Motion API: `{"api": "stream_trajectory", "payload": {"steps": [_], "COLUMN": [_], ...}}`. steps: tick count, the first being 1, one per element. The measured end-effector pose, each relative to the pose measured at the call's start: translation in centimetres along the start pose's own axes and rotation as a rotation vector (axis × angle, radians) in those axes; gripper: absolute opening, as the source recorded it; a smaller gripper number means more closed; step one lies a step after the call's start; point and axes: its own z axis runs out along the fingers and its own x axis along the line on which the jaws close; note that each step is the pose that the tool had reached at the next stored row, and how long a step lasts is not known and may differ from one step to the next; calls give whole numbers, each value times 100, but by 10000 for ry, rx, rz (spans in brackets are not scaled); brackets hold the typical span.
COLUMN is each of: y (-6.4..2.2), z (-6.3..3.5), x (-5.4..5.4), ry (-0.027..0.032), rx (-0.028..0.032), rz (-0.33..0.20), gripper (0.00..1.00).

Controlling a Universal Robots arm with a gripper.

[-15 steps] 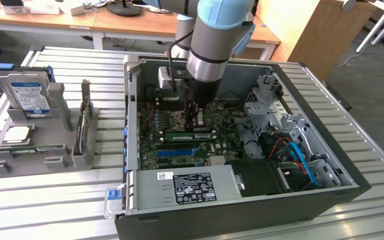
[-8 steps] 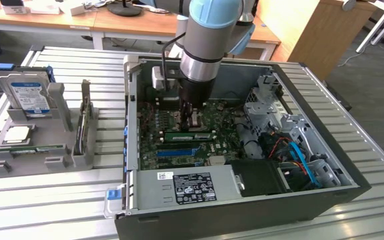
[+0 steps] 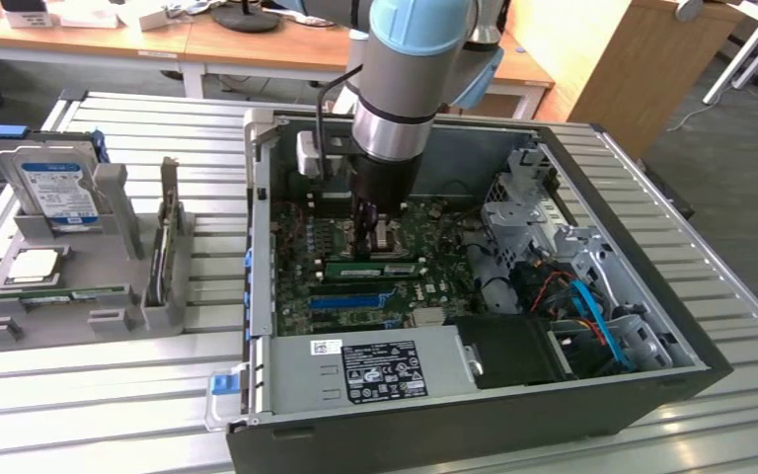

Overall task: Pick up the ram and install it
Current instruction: 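Press down the ram until it locks into place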

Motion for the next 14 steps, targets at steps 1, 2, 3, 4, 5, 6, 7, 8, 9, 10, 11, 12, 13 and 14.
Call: {"api": "stream_trajectory", "payload": {"steps": [1, 2, 3, 4, 5, 6, 7, 8, 9, 10, 11, 12, 13, 14], "y": [4, 11, 16, 18, 18, 18, 19, 19, 19, 19, 19, 19, 19, 19], "z": [0, 0, 0, 0, 0, 1, 0, 0, 1, 0, 1, 0, 1, 2], "x": [0, 0, 0, 0, 0, 0, 5, 10, 12, 12, 12, 12, 12, 13], "ry": [-1, 0, 0, -1, 0, 0, 0, 0, -1, 0, 0, 0, 0, 0], "rx": [0, 1, 1, 2, 2, 2, 2, 2, 2, 1, 2, 2, 2, 1], "rz": [2, 2, 1, 0, -1, -1, -1, 0, 1, 2, 2, 0, 0, 0], "gripper": [11, 11, 11, 11, 11, 11, 11, 11, 11, 11, 11, 11, 11, 11]}}
